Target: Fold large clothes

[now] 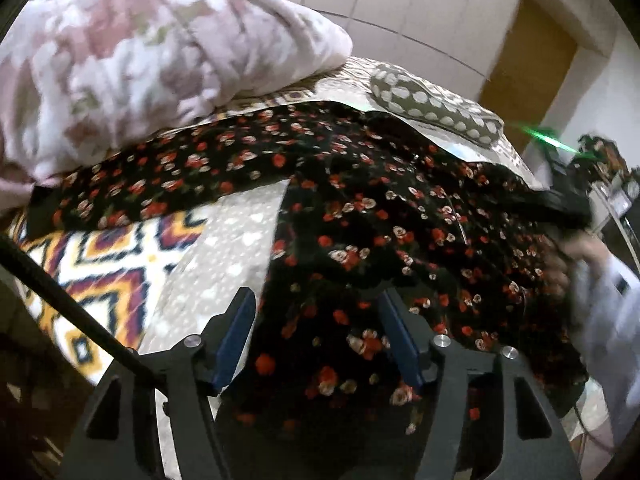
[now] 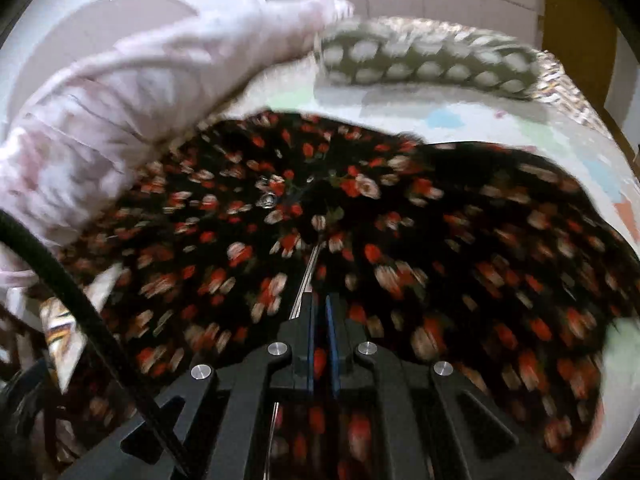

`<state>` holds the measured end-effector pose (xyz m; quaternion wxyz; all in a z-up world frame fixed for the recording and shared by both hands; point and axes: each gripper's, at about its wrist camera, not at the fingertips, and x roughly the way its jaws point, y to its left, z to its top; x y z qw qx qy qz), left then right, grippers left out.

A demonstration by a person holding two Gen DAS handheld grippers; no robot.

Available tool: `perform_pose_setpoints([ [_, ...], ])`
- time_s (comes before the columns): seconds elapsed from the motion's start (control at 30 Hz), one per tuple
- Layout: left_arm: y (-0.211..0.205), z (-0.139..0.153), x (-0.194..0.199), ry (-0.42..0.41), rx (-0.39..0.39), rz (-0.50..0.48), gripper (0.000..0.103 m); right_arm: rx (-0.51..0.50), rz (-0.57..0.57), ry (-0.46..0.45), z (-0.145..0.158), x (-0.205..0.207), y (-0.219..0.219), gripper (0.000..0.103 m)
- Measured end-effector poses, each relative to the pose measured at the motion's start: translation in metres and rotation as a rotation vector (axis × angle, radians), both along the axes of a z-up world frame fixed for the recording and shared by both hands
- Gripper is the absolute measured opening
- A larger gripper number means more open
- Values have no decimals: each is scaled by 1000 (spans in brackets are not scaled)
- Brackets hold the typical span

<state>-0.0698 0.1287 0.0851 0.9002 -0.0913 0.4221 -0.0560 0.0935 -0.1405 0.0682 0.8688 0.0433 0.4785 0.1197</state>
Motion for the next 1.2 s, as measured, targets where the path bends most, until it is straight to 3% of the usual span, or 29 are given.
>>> perform_pose_setpoints([
  [0.13,-3,-3,16,-9,6,-12,64,-117,44,45,-26,61,20,7],
  [0.27,4,-7,29,-10,3,6,64,-204,5,-21,-19,121,12,7],
  [0.33,12,-7,32,-12,1,26,64,-259,-77,-82,-9,153,1,7],
  [0.43,31,-7,36,-18,-5,85,67,-531,-317,-115,-6,203,-35,18],
  [0.5,46,-8,37,-20,-11,125,71,-505,-405,-107,2,211,-59,18],
  [0.6,77,-11,41,-26,-9,205,73,-358,-434,-143,28,189,-81,25],
  [0.63,92,-14,43,-21,-25,246,74,-310,-424,-154,37,177,-82,33],
  [0.73,142,-24,46,-1,-148,363,74,-157,-335,-180,63,126,-75,44],
  [0.83,187,-36,48,15,-258,475,73,-75,-232,-178,77,79,-58,52],
  [1.0,238,-57,52,61,-355,599,74,16,-112,-180,77,-13,-31,58],
  [1.1,255,-70,55,62,-451,609,73,34,-83,-177,65,-52,-22,59],
  [1.2,263,-72,63,49,-462,615,73,50,-73,-161,50,-82,-17,59],
])
